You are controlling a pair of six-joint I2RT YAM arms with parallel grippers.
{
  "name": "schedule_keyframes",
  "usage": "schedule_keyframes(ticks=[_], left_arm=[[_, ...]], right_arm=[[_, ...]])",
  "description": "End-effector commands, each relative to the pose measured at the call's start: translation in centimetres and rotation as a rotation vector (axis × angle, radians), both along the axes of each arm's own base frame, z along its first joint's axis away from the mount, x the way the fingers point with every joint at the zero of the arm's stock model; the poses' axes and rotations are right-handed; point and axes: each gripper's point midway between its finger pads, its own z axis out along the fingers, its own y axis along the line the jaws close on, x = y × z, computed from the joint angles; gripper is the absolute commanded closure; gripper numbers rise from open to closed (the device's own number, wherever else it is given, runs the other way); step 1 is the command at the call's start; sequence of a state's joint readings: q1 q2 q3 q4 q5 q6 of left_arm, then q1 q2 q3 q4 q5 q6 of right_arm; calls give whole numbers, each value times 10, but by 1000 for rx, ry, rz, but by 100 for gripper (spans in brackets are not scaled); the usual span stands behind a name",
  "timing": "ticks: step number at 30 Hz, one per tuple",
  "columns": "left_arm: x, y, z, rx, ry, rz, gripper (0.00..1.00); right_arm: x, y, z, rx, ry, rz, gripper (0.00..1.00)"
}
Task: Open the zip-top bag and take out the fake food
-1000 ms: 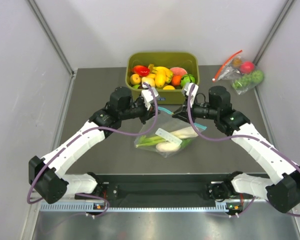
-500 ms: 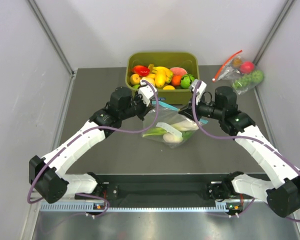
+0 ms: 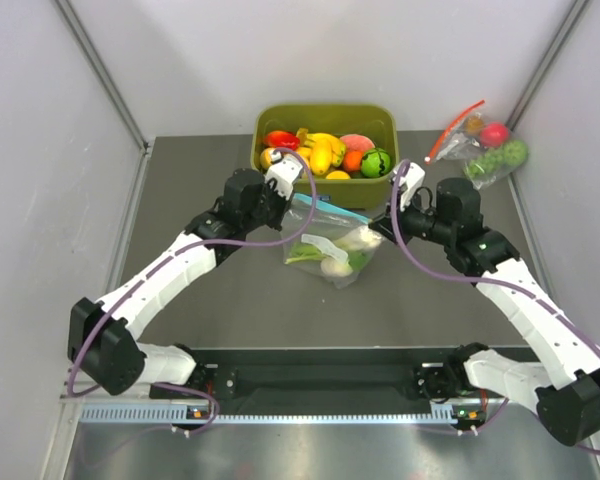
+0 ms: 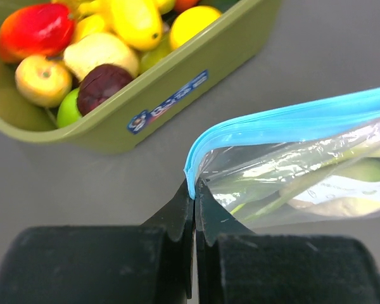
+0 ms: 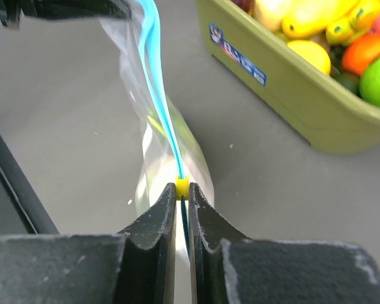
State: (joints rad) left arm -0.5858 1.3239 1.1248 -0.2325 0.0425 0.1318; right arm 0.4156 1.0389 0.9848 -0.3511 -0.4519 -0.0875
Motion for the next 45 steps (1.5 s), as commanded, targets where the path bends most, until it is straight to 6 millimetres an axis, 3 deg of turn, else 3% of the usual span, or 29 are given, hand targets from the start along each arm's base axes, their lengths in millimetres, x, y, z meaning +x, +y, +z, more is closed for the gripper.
schedule_keyframes(ticks=[1,12,14,16,18,19,20,22,23,26,31,36,45], left_arm=[[25,47,-12,61,4,215,100],[40,75,-19,52,10,350,100],[40,74,-17,48,-3,335,100],[35,59,-9,8,-29,242,100],[27,50,-6,-20,-51,173,100],[20,38,9,-69,-87,95,100],[16,35,12,-74,-104,60,100],[7,29,20,-93,-128,-1,100],[3,24,24,-107,-141,-41,100],[-9,13,29,-131,-159,-129,100],[-24,5,30,-154,-159,-215,100],[-25,3,38,-165,-192,-233,100],[-26,1,37,-165,-191,-246,100]], right_arm=[[3,-22,1,-13,-1,-117,100],[-9,-35,-12,-40,50,-169,100],[-11,-37,-13,-42,55,-171,100],[-15,-35,-10,-36,49,-147,100],[-19,-30,-4,-16,39,-116,91],[-20,-29,1,-7,25,-106,83],[-19,-28,7,5,9,-107,67],[-19,-26,20,28,-23,-98,54],[-17,-25,27,41,-43,-99,41],[-11,-20,44,69,-75,-86,28],[6,-5,62,112,-123,-43,25],[25,7,52,87,-118,-6,27],[33,22,33,85,-100,77,32]])
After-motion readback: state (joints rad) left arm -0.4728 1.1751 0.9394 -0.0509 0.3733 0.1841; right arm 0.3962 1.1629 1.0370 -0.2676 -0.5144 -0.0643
